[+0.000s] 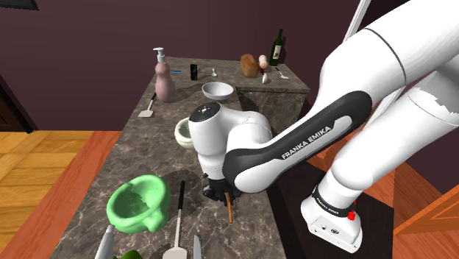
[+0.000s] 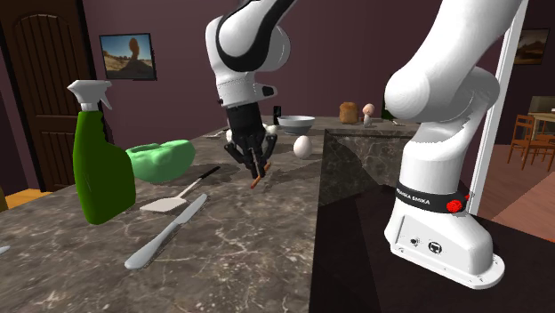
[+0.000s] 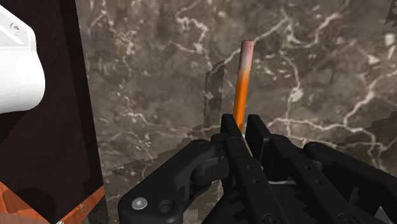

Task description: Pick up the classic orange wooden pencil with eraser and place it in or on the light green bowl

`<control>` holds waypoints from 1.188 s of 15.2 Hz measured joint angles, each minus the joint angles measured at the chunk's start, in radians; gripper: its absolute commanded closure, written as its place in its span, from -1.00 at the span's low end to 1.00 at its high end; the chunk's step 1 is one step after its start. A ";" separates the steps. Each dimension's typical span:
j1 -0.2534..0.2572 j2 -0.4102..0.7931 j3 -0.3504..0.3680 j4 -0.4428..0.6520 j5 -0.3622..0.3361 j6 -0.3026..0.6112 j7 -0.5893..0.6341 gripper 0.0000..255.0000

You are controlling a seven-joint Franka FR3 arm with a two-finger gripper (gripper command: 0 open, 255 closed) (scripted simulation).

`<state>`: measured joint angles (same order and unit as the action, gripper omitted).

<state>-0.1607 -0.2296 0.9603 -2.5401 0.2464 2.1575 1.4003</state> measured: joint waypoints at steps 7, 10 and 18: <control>0.035 -0.095 -0.052 0.038 0.049 -0.117 -0.044 1.00; 0.045 -0.126 -0.075 0.059 0.057 -0.166 -0.058 1.00; 0.066 -0.198 -0.130 0.119 0.070 -0.292 -0.083 1.00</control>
<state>-0.0950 -0.4278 0.8307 -2.4212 0.3166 1.8660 1.3175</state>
